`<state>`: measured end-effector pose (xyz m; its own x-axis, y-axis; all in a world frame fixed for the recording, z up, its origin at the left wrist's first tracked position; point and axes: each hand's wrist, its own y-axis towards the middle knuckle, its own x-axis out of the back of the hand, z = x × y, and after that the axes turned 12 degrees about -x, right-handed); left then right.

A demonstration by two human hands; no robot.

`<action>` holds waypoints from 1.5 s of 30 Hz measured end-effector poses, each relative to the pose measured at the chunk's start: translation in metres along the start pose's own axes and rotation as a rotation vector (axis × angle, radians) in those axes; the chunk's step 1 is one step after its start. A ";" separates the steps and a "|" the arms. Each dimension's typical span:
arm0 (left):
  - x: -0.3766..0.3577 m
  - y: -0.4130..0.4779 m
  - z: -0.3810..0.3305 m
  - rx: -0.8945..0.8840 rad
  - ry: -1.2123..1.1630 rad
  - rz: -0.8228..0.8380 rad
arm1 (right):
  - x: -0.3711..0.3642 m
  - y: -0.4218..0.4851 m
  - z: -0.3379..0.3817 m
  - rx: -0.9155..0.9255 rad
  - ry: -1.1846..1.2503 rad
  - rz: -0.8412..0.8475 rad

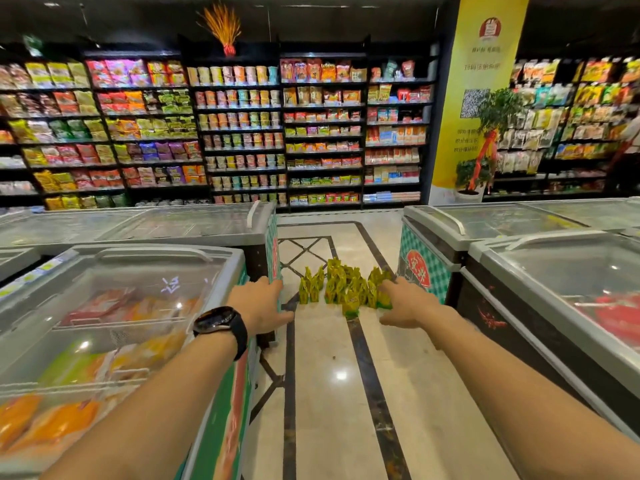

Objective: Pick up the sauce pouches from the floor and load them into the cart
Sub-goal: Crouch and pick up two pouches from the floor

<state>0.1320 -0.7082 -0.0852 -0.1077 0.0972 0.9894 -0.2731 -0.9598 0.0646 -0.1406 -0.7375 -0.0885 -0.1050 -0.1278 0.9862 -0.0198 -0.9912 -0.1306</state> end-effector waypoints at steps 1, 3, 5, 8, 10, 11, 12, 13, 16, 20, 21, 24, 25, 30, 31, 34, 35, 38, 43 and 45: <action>-0.003 0.019 0.008 -0.003 -0.005 -0.001 | 0.002 0.017 0.005 0.000 -0.007 -0.007; -0.008 0.060 0.026 -0.013 -0.004 -0.006 | 0.006 0.055 0.016 -0.005 -0.012 -0.026; -0.012 0.099 0.044 -0.032 -0.003 -0.015 | 0.009 0.092 0.029 -0.016 -0.001 -0.043; -0.013 0.149 0.071 -0.069 0.000 -0.002 | 0.017 0.138 0.047 -0.031 0.006 -0.036; -0.013 0.184 0.094 -0.079 0.000 -0.005 | 0.022 0.172 0.059 -0.050 0.016 -0.041; -0.012 0.201 0.106 -0.086 0.000 -0.010 | 0.026 0.188 0.065 -0.062 0.033 -0.045; -0.012 0.216 0.116 -0.091 0.003 -0.007 | 0.029 0.204 0.069 -0.067 0.041 -0.041; -0.012 0.228 0.124 -0.096 0.009 -0.002 | 0.033 0.219 0.073 -0.068 0.038 -0.027; -0.018 0.269 0.148 -0.107 0.038 -0.004 | 0.041 0.267 0.082 -0.079 0.026 -0.005; -0.031 0.329 0.177 -0.106 0.020 -0.008 | 0.049 0.332 0.092 -0.088 0.021 -0.003; -0.036 0.345 0.182 -0.106 0.018 -0.006 | 0.050 0.348 0.092 -0.091 0.019 0.001; -0.052 0.397 0.198 -0.097 0.013 0.005 | 0.049 0.402 0.090 -0.106 0.013 0.006; -0.057 0.416 0.202 -0.091 0.010 0.007 | 0.050 0.421 0.088 -0.107 0.021 -0.005; -0.074 0.515 0.218 -0.076 -0.029 0.016 | 0.062 0.521 0.073 -0.118 0.030 -0.056; -0.077 0.533 0.220 -0.074 -0.031 0.014 | 0.064 0.540 0.071 -0.119 0.026 -0.059; -0.082 0.582 0.230 -0.076 -0.048 0.010 | 0.072 0.595 0.070 -0.117 0.025 -0.056; -0.084 0.597 0.235 -0.078 -0.053 0.022 | 0.073 0.611 0.073 -0.106 0.020 -0.042; -0.094 0.644 0.253 -0.081 -0.033 0.039 | 0.073 0.661 0.084 -0.082 0.020 -0.030; -0.120 0.730 0.294 -0.099 -0.028 0.059 | 0.069 0.749 0.110 -0.093 0.002 -0.036; -0.131 0.764 0.314 -0.098 -0.039 0.068 | 0.068 0.783 0.126 -0.087 0.003 -0.032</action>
<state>0.2377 -1.5371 -0.1252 -0.0921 0.0201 0.9955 -0.3592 -0.9332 -0.0144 -0.0382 -1.5262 -0.1112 -0.1061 -0.0961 0.9897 -0.1097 -0.9881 -0.1077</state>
